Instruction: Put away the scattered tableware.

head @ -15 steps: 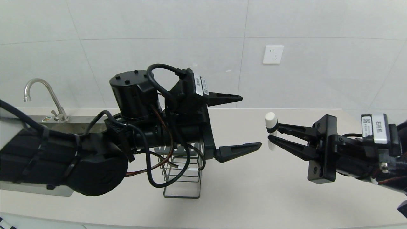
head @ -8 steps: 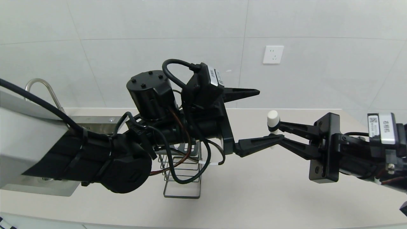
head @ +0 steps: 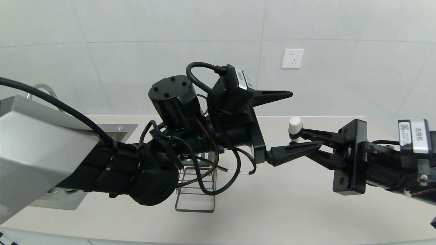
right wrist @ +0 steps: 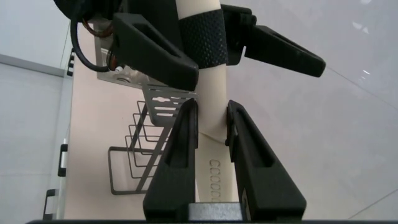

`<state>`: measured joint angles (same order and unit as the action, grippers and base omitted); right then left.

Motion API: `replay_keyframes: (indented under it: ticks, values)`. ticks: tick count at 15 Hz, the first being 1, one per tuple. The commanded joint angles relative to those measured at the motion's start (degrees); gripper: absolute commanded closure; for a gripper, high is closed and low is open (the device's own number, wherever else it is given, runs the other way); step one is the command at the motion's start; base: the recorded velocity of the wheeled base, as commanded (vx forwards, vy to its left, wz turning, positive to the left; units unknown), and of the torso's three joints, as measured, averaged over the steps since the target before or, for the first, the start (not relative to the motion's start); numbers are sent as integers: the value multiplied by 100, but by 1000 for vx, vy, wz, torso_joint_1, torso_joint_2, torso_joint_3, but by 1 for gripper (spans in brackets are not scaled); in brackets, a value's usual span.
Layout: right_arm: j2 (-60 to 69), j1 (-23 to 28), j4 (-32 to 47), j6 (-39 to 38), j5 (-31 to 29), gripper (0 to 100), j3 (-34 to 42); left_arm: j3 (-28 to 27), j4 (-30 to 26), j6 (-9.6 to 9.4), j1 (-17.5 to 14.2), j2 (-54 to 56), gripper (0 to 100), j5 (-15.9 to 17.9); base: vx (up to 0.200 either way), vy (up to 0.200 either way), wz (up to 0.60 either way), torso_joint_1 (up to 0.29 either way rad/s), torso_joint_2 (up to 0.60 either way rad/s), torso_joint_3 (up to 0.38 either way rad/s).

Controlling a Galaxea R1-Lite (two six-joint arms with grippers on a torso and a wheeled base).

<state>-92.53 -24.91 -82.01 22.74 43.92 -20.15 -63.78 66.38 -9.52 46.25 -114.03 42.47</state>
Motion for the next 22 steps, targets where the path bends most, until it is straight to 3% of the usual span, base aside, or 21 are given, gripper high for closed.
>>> replay_keyframes:
  ticks: [1, 9, 10, 18, 19, 22]
  values:
    - [-11, 12, 0, 3, 2, 100, -15, -3, 7, 38, 121, 48, 0, -11, 0, 0, 0, 0, 0, 0]
    - [24, 30, 0, -6, 2, 100, -173, 15, -2, 117, 297, 215, 0, -81, 0, 0, 0, 0, 0, 0]
    - [24, 30, 0, -6, 2, 100, -226, 41, -2, 117, 306, 206, 100, -81, 0, 0, 0, 0, 0, 0]
    - [-2, 3, -8, -24, 2, 100, -516, 32, -2, 117, 349, 188, 100, -151, 0, 0, 0, 0, 0, 0]
    - [7, -6, -8, -59, 2, 0, -674, 32, -2, 126, 349, 206, 100, -151, 0, 0, 0, 0, 0, 0]
    - [51, 21, -8, -59, 2, 0, -578, 41, -11, 126, 332, 259, 100, -231, 0, 0, 0, 0, 0, 0]
